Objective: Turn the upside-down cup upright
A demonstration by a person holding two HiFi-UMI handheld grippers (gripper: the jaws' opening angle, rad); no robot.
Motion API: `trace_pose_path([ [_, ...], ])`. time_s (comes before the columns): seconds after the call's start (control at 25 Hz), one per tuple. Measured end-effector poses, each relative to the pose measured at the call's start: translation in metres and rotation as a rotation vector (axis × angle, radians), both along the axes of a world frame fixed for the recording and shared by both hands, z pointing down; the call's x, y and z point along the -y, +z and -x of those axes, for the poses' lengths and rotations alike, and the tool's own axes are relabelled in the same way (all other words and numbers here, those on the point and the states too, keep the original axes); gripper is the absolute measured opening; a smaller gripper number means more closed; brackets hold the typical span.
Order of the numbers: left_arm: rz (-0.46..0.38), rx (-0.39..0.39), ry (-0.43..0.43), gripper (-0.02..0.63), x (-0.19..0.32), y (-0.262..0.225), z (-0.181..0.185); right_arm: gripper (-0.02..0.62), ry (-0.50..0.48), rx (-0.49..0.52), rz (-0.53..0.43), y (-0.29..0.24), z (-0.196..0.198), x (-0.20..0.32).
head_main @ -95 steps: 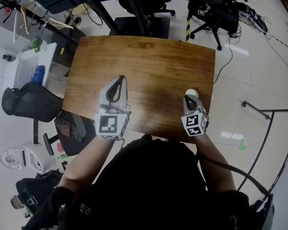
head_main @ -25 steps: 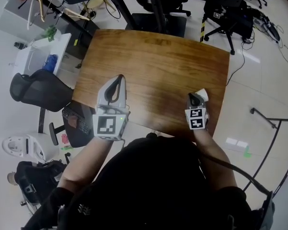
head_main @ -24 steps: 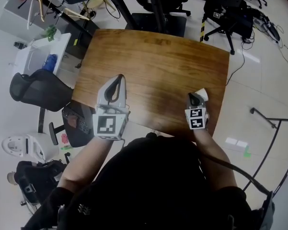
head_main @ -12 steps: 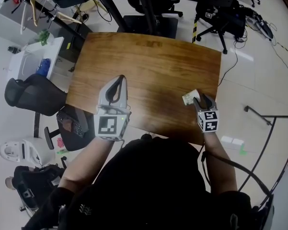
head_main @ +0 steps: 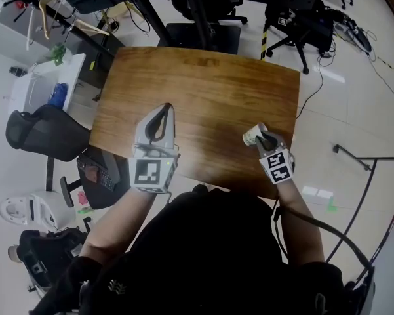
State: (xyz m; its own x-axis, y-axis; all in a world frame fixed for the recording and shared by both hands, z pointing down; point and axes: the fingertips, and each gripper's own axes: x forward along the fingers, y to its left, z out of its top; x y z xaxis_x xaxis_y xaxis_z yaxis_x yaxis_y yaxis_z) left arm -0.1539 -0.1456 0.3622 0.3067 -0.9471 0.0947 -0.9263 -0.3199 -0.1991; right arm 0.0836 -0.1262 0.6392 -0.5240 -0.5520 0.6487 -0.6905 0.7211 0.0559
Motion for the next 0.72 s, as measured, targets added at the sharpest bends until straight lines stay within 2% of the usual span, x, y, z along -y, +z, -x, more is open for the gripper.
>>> trace_pose_path([
  [0.12,0.013,-0.008,-0.006,0.000,-0.001,0.005,0.003,0.017,-0.056,-0.092,-0.048,-0.008,0.007,-0.001],
  [0.24,0.022,-0.010,-0.008,0.000,-0.002,0.008,0.005,0.015,-0.078,-0.139,-0.036,-0.007,0.011,-0.004],
  [0.44,0.017,-0.013,0.004,0.000,-0.006,0.012,0.006,0.015,-0.084,-0.163,0.052,0.013,0.013,-0.013],
  [0.56,0.015,-0.014,0.012,0.000,-0.006,0.011,0.007,0.018,-0.090,-0.179,0.058,0.015,0.019,-0.015],
  [0.72,0.018,-0.031,0.016,0.000,-0.006,0.014,0.007,0.080,-0.098,-0.168,0.038,0.007,0.022,-0.017],
])
